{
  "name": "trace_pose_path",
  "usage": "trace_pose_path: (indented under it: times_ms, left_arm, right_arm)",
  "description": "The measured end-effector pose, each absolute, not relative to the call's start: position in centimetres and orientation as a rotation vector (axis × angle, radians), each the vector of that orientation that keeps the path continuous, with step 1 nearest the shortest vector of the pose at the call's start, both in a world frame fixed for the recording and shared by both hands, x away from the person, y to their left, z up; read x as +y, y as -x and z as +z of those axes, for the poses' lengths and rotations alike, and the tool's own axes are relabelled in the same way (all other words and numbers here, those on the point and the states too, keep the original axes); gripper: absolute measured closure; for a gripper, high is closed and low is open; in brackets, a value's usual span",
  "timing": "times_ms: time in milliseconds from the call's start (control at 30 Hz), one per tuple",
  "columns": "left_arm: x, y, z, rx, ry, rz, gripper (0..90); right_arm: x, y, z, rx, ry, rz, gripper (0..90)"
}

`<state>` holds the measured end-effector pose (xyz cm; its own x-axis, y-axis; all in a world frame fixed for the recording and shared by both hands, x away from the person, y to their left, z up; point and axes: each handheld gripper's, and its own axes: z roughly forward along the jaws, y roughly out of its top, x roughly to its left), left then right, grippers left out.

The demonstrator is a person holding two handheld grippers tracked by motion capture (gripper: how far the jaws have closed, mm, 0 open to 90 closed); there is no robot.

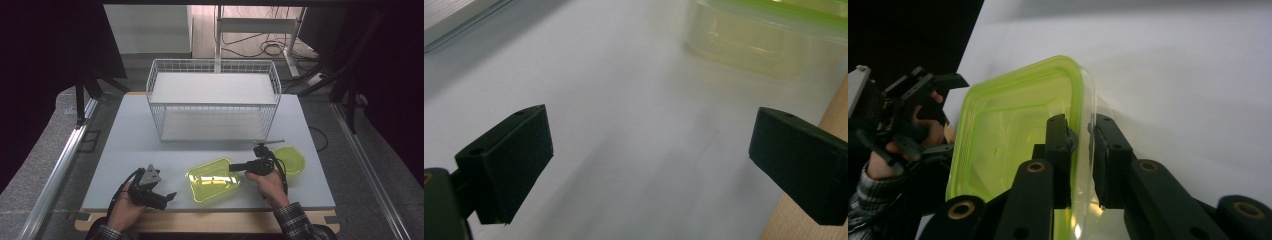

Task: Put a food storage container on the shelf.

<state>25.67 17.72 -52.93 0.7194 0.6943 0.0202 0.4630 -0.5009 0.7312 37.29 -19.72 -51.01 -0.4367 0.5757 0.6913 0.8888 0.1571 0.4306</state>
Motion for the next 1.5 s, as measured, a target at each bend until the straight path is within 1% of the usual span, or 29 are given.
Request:
trace_pose_path:
  times_ms: [267,567,1500]
  left_arm:
    - [17.9,-25.7,-52.9,0.88,-2.182,0.413,3.8]
    - [18.1,-25.8,-52.9,0.901,-2.165,0.412,3.3]
    - [18.2,-25.9,-52.9,0.916,-2.167,0.428,2.1]
  right_arm:
    - [-19.9,-37.1,-50.4,-2.076,1.387,-1.204,80.1]
    - [-20.4,-37.2,-49.0,-2.048,1.376,-1.275,80.1]
    - [-21.2,-39.0,-43.1,-1.997,1.358,-1.465,80.1]
